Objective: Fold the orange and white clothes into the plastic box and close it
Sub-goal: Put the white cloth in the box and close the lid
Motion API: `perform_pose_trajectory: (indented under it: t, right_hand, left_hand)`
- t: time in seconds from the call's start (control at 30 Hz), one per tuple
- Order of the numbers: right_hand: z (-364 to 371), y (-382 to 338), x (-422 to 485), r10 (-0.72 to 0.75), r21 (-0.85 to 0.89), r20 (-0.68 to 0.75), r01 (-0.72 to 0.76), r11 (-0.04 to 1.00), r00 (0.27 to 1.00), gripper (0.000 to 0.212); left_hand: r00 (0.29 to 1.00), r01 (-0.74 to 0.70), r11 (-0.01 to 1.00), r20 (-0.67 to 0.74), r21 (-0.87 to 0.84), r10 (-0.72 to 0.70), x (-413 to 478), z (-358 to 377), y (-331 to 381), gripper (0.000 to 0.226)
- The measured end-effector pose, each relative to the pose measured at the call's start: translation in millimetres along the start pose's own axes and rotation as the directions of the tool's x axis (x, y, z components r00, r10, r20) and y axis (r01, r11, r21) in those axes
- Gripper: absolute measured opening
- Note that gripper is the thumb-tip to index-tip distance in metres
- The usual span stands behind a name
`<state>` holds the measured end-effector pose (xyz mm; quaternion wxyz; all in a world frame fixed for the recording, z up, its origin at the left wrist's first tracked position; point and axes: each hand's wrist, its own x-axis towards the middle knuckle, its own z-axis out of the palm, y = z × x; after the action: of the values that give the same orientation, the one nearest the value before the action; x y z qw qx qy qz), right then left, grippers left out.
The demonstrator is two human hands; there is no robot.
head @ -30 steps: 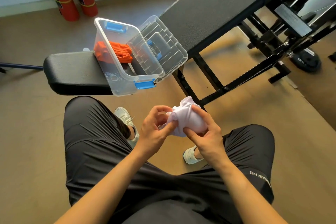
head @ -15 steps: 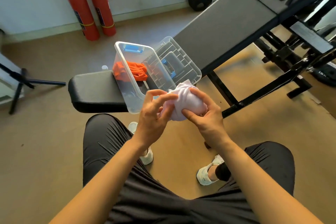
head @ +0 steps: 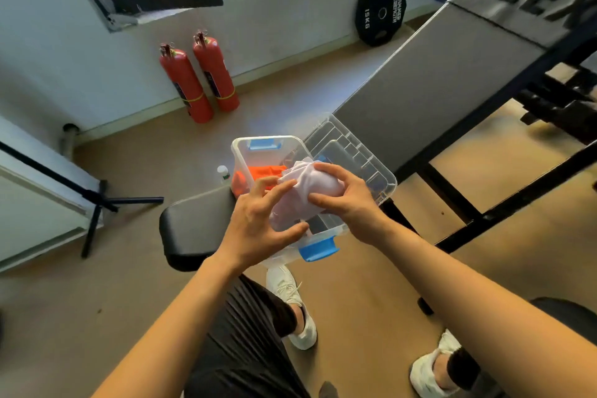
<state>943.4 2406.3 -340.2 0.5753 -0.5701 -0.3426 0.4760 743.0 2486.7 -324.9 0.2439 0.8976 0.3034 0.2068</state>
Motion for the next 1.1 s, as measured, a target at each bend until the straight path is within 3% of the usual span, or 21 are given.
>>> perform_pose_trajectory:
  t: [0.13,0.27,0.5,0.57,0.67,0.8,0.87,0.93,1.03,1.1]
  right_hand:
    - [13,21,27,0.139,0.017,0.088,-0.141,0.99,0.986,0.058]
    - [21,38,49,0.235,-0.082,0.154,-0.225,0.971,0.96,0.055]
    - [34,55,77,0.259,-0.328,0.21,-0.182,0.927,0.943,0.058]
    - [38,58,82,0.266,-0.602,0.219,-0.085,0.794,0.939,0.061]
    - [50,60,79,0.245,-0.881,0.266,0.133,0.453,0.932,0.06]
    - [55,49,71,0.065,-0.923,0.383,0.384,0.004,0.921,0.054]
    - [53,42,71,0.012,-0.871,0.468,0.463,-0.164,0.884,0.051]
    - [53,40,71,0.022,-0.837,0.53,0.527,-0.147,0.848,0.059]
    - [56,38,69,0.191,-0.877,0.48,0.463,0.132,0.856,0.075]
    - [58,38,69,0.301,-0.892,0.449,0.398,0.217,0.842,0.072]
  left_hand:
    - [1.0,0.02,0.987,0.002,0.161,-0.021,-2,1,-20,0.071]
    - [0.999,0.013,0.927,0.029,0.375,-0.026,-11,8,-27,0.064]
    - [0.999,0.033,0.961,0.013,0.274,-0.038,-27,4,-34,0.061]
    - [0.999,0.033,0.967,0.031,0.252,-0.042,-33,1,-37,0.067]
    - [0.999,0.032,0.972,0.034,0.235,-0.041,-37,-2,-40,0.074]
    - [0.999,0.029,0.98,0.015,0.195,-0.033,-41,-2,-45,0.075]
    - [0.999,0.037,0.985,0.008,0.168,-0.038,-44,0,-47,0.074]
    - [0.999,0.038,0.988,-0.001,0.147,-0.038,-46,1,-49,0.073]
    - [0.999,0.032,0.991,-0.01,0.133,-0.031,-48,3,-49,0.073]
    - [0.999,0.027,0.991,-0.02,0.128,-0.025,-49,3,-49,0.074]
